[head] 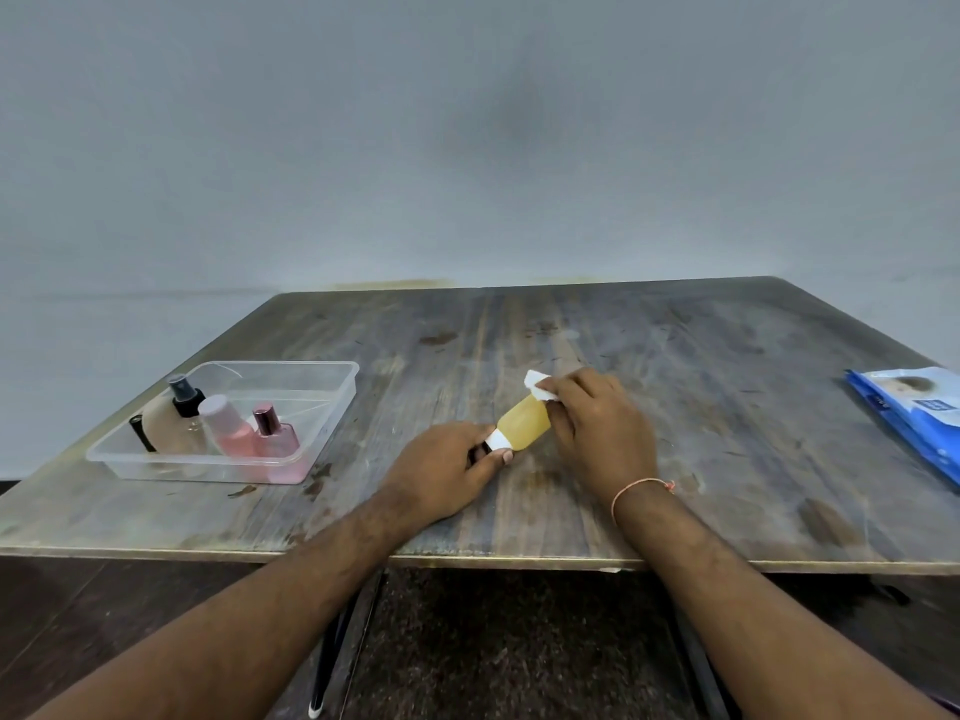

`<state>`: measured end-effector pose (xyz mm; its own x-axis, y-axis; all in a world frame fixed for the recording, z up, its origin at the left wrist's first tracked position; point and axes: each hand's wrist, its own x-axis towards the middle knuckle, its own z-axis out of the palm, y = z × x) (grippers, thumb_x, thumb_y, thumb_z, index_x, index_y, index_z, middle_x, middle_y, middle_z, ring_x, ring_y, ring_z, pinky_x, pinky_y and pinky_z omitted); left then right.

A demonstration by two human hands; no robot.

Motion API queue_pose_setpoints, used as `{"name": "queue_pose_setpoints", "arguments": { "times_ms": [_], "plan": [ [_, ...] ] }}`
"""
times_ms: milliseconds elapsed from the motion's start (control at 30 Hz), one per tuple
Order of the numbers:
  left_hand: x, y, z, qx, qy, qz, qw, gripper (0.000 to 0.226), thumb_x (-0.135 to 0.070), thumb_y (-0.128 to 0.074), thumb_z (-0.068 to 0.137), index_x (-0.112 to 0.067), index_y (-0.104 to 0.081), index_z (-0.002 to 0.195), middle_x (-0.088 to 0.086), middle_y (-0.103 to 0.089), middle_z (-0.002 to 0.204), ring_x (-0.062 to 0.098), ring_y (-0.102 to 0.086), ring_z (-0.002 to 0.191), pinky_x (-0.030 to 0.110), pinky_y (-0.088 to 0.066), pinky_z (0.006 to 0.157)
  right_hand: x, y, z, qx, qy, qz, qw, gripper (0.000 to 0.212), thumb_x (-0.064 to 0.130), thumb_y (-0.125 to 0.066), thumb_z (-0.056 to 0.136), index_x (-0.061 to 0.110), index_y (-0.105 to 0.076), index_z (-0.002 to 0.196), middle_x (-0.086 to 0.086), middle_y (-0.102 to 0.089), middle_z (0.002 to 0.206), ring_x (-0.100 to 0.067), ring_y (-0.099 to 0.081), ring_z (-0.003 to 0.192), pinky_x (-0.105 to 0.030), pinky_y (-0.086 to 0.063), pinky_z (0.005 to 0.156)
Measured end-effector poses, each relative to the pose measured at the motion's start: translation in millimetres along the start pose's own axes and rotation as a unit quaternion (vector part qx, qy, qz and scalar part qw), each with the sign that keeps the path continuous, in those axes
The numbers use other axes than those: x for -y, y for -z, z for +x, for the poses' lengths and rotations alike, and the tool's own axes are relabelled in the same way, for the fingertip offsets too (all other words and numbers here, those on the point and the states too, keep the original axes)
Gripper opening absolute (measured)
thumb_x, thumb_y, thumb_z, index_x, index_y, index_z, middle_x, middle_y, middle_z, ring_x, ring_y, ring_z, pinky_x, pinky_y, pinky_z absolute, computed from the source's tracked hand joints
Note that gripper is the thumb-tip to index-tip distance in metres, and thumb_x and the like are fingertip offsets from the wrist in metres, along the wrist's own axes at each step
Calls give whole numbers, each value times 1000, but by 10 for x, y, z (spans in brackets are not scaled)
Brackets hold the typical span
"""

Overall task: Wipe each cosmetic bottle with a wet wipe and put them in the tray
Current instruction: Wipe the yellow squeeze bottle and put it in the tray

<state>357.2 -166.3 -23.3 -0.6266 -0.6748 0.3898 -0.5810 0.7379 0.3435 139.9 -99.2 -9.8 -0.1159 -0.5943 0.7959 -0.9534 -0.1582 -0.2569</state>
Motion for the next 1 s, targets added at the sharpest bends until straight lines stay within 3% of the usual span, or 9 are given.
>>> {"name": "queue_pose_setpoints", "arguments": {
  "times_ms": [133, 267, 367, 467, 600, 800, 1000],
  "plan": [
    [14, -12, 0, -5, 9, -19, 1000, 29, -56, -54, 101, -30, -66, 94, -8, -63, 76, 10, -59, 70, 36, -48, 63, -36, -64, -18, 13, 27, 8, 1000, 21, 9, -78, 89, 18, -79, 107, -2, -70, 98, -30, -66, 88, -35, -51, 62],
    [60, -34, 27, -3, 32, -57, 998, 31, -55, -54, 99, -29, -71, 97, -9, -67, 77, 9, -62, 72, 37, -51, 66, -3, -77, -72, 97, 138, 48, 985, 25, 26, -60, 92, 23, -79, 109, 3, -71, 99, -27, -66, 89, -37, -56, 66],
    [115, -53, 63, 7, 57, -84, 995, 23, -44, -57, 97, -27, -72, 96, -12, -68, 78, 7, -63, 74, 42, -54, 71, 28, -47, -86, 126, 179, 67, 974, 20, 28, -65, 95, 28, -80, 108, 7, -73, 99, -23, -66, 88, -37, -54, 68],
    [128, -61, 78, 9, 60, -90, 994, 23, -50, -55, 98, -32, -67, 91, -14, -64, 73, 6, -61, 71, 38, -50, 67, 12, -66, -80, 102, 164, 45, 980, 21, 30, -65, 93, 28, -80, 108, 7, -72, 95, -25, -65, 86, -39, -55, 64],
    [132, -69, 74, 16, 56, -75, 996, 34, -64, -48, 97, -36, -67, 97, -8, -67, 77, 10, -63, 73, 40, -51, 68, -19, -68, -49, 45, 90, 15, 995, 23, 25, -67, 90, 27, -79, 109, 6, -72, 96, -28, -64, 86, -38, -55, 57],
    [109, -40, 57, 27, 50, -72, 996, 25, -62, -46, 101, -52, -56, 80, -13, -59, 70, 6, -56, 66, 33, -40, 62, -54, -18, -10, -7, -4, -2, 1000, 27, 9, -82, 84, 19, -81, 109, 0, -73, 96, -29, -68, 86, -33, -51, 60],
    [97, -24, 62, 29, 80, -102, 991, 48, -70, -33, 100, -31, -52, 79, -5, -56, 71, 13, -55, 68, 39, -43, 66, -43, -72, -35, 48, 98, 70, 992, 24, 10, -81, 85, 20, -80, 107, 2, -74, 97, -27, -68, 88, -38, -57, 68]
  ]
}}
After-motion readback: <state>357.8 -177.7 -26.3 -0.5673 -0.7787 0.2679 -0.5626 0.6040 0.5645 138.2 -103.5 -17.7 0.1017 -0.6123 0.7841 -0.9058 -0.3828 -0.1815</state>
